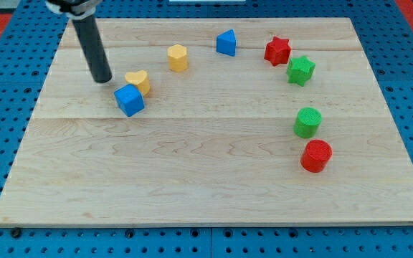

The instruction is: Slide the blue cube to the center

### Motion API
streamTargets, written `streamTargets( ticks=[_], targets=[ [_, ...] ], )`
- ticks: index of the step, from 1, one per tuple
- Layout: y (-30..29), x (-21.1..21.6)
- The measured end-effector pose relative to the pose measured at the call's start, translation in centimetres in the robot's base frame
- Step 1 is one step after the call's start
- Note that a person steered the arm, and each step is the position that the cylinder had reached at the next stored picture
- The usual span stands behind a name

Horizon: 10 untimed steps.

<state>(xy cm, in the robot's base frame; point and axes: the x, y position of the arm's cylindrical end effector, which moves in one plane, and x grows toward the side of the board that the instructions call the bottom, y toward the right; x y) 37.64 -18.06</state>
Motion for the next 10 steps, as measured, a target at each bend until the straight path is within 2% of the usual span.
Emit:
streamTargets(
  ticks=[1,4,5,7,8,9,10],
  targets=[
    [5.7,2.5],
    [4.4,7.6],
    [7.1,10.8],
    [15.4,10.6],
    [14.6,9.8],
    [12.6,14.4],
    [1.9,14.2]
  ],
)
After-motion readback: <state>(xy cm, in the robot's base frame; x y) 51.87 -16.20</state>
